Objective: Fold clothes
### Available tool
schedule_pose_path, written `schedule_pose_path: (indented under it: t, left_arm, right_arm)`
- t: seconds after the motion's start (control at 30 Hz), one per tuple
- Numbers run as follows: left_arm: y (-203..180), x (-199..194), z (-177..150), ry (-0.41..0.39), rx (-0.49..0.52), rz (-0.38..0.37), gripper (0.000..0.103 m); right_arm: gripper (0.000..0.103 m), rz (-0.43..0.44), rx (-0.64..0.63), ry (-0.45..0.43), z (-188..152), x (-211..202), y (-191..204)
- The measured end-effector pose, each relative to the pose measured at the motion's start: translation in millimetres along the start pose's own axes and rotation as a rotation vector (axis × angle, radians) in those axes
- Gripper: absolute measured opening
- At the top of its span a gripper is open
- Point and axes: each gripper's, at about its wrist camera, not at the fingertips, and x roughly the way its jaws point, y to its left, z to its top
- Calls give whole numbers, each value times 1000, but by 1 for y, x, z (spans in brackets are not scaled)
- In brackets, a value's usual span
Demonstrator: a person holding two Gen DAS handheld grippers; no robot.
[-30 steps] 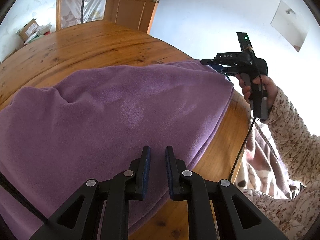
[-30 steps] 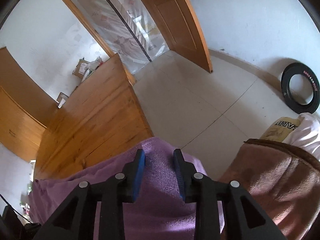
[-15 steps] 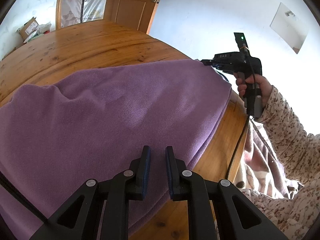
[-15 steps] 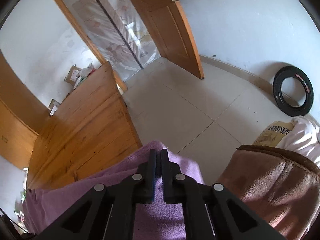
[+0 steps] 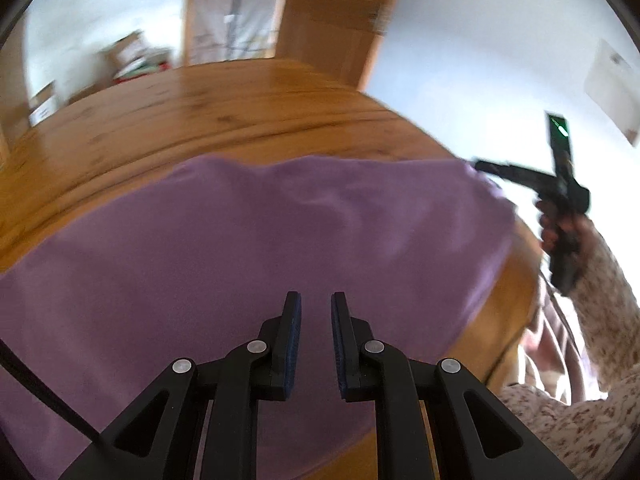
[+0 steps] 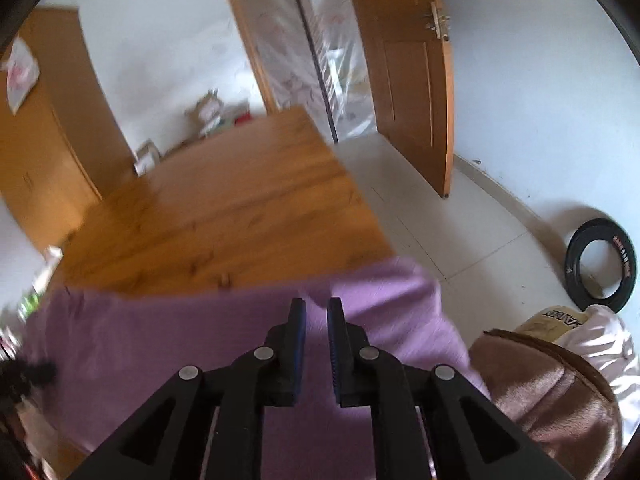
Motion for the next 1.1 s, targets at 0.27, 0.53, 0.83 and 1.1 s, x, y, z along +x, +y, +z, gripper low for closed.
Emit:
schedule_pose_path:
  t: [0.27, 0.53, 0.83, 1.1]
  left_arm:
    - [52, -33, -42, 0, -171, 39, 16]
    - [61, -52, -61, -16, -204, -19, 16]
    - [76, -67, -57, 1, -191, 67, 16]
    - [111, -76, 0, -81, -205, 88, 16]
  right_arm:
    - [11, -19, -111, -10, -24, -10, 50]
    - [11, 292, -370, 66, -42, -1, 158]
    - [12, 345, -454, 129, -35, 5, 184]
    - [24, 482, -382, 190, 19, 32, 207]
